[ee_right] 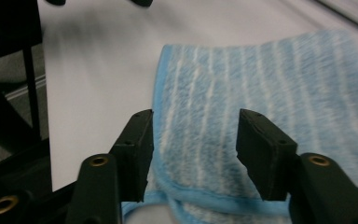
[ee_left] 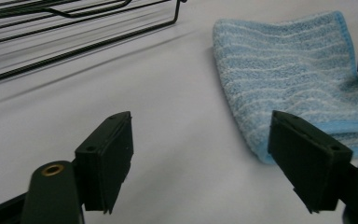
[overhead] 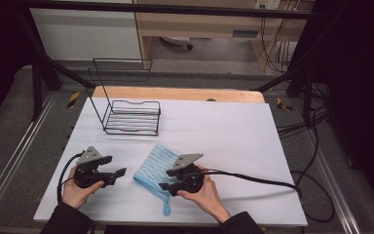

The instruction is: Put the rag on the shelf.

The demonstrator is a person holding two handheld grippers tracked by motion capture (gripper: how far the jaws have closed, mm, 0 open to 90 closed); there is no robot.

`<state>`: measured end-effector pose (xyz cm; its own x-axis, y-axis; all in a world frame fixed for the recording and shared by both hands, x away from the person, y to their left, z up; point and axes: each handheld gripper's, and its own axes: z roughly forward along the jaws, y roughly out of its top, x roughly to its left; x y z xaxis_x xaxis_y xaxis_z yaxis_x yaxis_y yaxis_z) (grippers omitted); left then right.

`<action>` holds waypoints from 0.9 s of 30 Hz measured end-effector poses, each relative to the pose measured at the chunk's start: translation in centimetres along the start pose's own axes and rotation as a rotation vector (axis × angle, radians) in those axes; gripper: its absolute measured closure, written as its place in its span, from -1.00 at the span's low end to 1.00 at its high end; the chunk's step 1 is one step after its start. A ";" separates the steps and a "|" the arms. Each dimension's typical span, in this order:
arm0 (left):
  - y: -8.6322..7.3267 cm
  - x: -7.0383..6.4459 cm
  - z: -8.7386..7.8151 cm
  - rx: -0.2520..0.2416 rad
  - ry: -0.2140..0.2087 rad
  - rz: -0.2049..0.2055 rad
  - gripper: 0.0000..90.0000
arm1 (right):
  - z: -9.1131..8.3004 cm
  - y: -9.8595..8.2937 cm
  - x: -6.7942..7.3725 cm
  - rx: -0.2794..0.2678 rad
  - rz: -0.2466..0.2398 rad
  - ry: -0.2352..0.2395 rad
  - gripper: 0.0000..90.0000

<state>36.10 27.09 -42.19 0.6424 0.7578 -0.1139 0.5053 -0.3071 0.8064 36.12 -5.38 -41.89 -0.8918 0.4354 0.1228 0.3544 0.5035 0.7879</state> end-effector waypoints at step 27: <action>0.9 -3.8 5.1 0.189 -0.084 -0.010 0.33 | -0.2 -3.5 -7.9 -0.006 0.232 -0.200 0.42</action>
<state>37.05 20.98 -44.01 0.6787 0.7132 -0.1754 0.6056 -0.4085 0.6829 41.88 -10.69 -45.50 -0.7136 0.6772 0.1791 0.5400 0.3690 0.7564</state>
